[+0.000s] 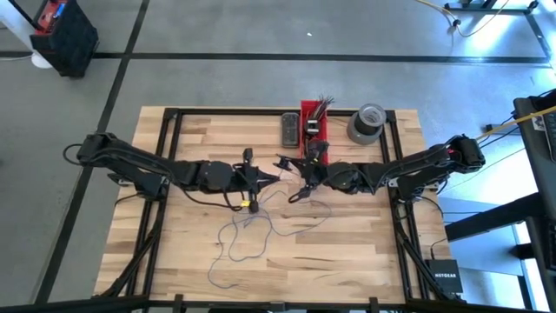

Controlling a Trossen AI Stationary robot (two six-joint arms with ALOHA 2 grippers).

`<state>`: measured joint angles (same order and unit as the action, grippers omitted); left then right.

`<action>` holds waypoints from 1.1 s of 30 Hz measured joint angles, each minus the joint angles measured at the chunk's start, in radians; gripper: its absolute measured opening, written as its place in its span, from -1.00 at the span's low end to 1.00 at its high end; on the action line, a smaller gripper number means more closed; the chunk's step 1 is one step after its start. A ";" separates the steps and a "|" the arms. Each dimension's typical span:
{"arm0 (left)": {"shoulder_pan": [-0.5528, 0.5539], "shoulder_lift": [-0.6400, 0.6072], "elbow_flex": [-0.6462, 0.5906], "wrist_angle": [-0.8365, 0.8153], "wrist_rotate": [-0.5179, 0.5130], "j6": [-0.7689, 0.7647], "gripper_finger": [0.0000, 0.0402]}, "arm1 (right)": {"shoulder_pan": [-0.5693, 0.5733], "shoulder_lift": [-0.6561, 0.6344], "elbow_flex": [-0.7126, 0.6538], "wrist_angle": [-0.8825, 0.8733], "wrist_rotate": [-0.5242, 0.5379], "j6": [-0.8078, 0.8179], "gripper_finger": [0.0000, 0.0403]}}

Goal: Coil cords
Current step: Coil the blue wire into the black spool

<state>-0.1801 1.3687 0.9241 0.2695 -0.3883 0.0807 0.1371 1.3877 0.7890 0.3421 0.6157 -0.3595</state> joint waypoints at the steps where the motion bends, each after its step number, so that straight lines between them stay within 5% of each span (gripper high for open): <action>1: 0.006 0.010 0.000 0.013 0.001 0.000 -0.97 | -0.001 0.000 0.005 0.002 -0.017 0.016 -0.96; 6: 0.036 0.062 0.001 0.077 0.021 -0.012 -0.97 | -0.001 0.000 0.025 -0.002 -0.112 0.070 -0.96; 23: 0.082 0.216 0.084 0.067 0.083 -0.002 -0.97 | 0.000 -0.010 0.026 0.113 -0.076 0.176 -0.96; 33: 0.101 0.223 0.088 0.047 0.078 0.048 -0.97 | 0.002 -0.181 0.028 0.151 -0.138 0.148 -0.96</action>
<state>-0.0795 1.5917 1.0126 0.3168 -0.3107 0.1287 0.1387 1.2071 0.8169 0.4935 0.4773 -0.2110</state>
